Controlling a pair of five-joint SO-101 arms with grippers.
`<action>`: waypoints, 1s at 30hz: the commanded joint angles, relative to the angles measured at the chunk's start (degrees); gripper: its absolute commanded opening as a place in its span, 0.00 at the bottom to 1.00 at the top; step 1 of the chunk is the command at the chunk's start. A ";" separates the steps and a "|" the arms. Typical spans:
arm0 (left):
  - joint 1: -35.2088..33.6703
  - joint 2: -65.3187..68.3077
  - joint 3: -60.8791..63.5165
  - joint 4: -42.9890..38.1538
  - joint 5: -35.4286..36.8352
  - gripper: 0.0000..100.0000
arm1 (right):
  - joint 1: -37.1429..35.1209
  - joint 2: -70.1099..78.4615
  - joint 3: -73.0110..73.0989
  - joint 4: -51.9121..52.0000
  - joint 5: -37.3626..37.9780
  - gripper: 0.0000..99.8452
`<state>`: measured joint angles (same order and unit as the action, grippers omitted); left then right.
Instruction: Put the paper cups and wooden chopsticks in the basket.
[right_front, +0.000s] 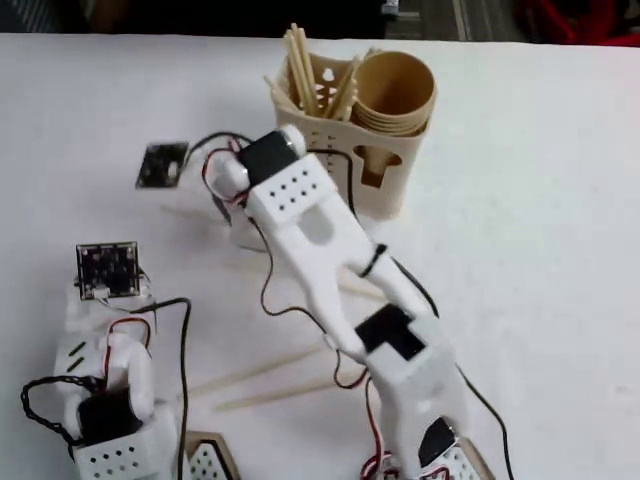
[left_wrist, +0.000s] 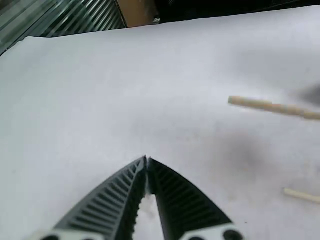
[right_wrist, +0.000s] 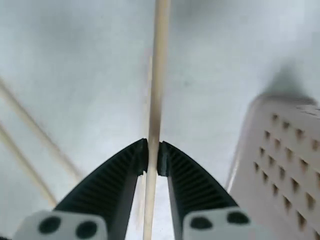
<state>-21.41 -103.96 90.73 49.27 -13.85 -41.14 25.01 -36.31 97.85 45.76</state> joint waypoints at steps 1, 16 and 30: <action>-0.40 -0.57 -0.26 -0.62 -0.62 0.02 | 0.13 -7.25 -6.42 -2.86 -5.63 0.02; -0.40 -0.57 -0.26 -0.62 -0.62 0.02 | 10.95 -7.52 -24.44 -33.45 -29.10 0.02; -0.40 -0.57 -0.26 -0.62 -0.62 0.02 | 20.18 4.97 -24.97 -47.08 -35.87 0.02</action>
<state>-21.41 -103.96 90.73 49.27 -13.85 -23.65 27.74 -58.29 52.57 12.00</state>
